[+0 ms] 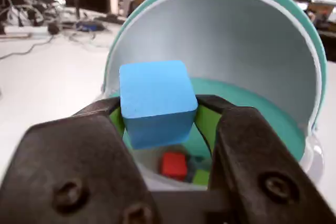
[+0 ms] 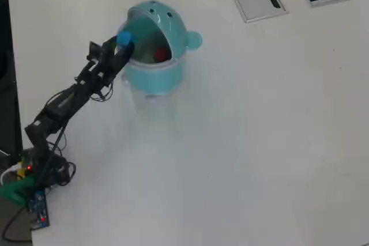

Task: Grasp RGB lego blocks and put them in the bin one by one.

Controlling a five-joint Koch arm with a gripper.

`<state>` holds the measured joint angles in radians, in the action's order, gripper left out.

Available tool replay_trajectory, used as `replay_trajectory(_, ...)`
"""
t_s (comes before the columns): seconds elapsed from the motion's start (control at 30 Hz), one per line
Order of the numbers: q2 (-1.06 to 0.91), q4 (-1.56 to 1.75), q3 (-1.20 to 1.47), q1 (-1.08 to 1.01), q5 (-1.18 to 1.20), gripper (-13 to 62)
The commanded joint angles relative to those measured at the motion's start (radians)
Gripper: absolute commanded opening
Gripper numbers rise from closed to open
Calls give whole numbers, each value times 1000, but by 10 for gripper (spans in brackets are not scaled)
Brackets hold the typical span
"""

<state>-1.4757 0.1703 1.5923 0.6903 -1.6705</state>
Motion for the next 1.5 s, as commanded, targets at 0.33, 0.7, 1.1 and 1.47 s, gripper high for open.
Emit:
replay_trajectory(0.33, 35, 49, -152, -17, -77, 258)
replay_trajectory(0.7, -23, 126, -43, 9, -12, 294)
replay_trajectory(1.1, -376, 167, 319, -81, 149, 293)
replay_trajectory(1.47, -604, 107, 468, -167, 347, 293)
